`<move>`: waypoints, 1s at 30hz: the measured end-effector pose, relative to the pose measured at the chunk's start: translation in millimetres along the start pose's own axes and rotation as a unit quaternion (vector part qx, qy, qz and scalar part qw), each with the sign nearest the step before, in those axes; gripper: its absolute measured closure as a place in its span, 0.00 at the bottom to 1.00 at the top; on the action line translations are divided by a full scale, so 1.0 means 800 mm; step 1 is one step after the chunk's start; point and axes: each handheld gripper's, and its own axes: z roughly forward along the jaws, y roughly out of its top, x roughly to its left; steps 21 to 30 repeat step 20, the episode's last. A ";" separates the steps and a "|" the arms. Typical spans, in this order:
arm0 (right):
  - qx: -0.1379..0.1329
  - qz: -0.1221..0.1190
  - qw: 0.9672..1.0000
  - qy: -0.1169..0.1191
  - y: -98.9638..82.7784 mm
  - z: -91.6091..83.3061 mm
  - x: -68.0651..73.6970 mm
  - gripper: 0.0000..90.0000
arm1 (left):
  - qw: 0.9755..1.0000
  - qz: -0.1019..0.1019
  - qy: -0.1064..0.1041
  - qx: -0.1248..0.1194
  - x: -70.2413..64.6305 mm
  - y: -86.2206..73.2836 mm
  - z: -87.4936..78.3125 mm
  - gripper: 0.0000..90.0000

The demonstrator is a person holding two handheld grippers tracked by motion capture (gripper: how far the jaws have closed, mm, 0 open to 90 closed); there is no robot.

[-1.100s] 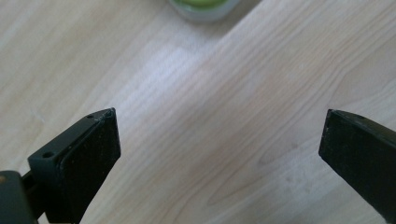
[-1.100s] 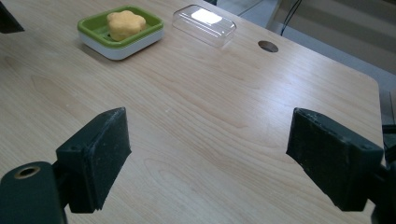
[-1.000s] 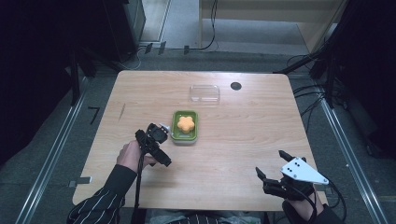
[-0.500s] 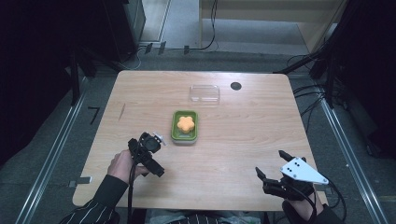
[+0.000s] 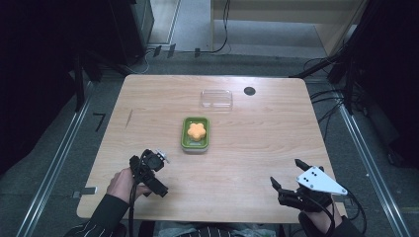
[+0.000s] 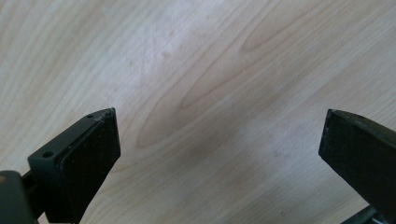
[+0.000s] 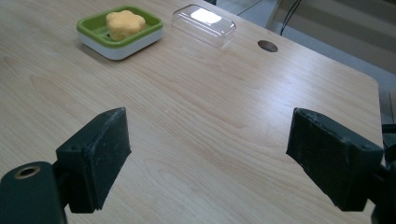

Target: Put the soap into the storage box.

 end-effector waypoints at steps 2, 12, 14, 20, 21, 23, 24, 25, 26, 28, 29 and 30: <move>-0.001 0.002 1.000 -0.001 0.000 0.000 0.000 0.15 | 1.000 -0.003 -0.001 0.002 0.000 -0.005 0.003 0.00; 0.000 0.001 1.000 -0.001 0.000 0.000 0.000 0.15 | 1.000 -0.010 -0.013 0.008 0.004 -0.012 0.010 0.00; -0.001 0.002 1.000 -0.001 0.000 0.000 0.000 0.15 | 1.000 -0.005 -0.012 0.010 0.002 -0.012 0.012 0.00; -0.003 0.001 1.000 -0.001 -0.001 0.000 -0.001 0.15 | 1.000 -0.002 -0.013 0.015 0.001 -0.009 0.016 0.00; -0.003 0.001 1.000 -0.001 -0.001 0.000 -0.001 0.15 | 1.000 -0.002 -0.013 0.015 0.001 -0.009 0.016 0.00; -0.003 0.001 1.000 -0.001 -0.001 0.000 -0.001 0.15 | 1.000 -0.002 -0.013 0.015 0.001 -0.009 0.016 0.00; -0.003 0.001 1.000 -0.001 -0.001 0.000 -0.001 0.15 | 1.000 -0.002 -0.013 0.015 0.001 -0.009 0.016 0.00; -0.003 0.001 1.000 -0.001 -0.001 0.000 -0.001 0.15 | 1.000 -0.002 -0.013 0.015 0.001 -0.009 0.016 0.00; -0.003 0.001 1.000 -0.001 -0.001 0.000 -0.001 0.15 | 1.000 -0.002 -0.013 0.015 0.001 -0.009 0.016 0.00; -0.003 0.001 1.000 -0.001 -0.001 0.000 -0.001 0.15 | 1.000 -0.002 -0.013 0.015 0.001 -0.009 0.016 0.00; -0.003 0.001 1.000 -0.001 -0.001 0.000 -0.001 0.15 | 1.000 -0.002 -0.013 0.015 0.001 -0.009 0.016 0.00; -0.003 0.001 1.000 -0.001 -0.001 0.000 -0.001 0.15 | 1.000 -0.002 -0.013 0.015 0.001 -0.009 0.016 0.00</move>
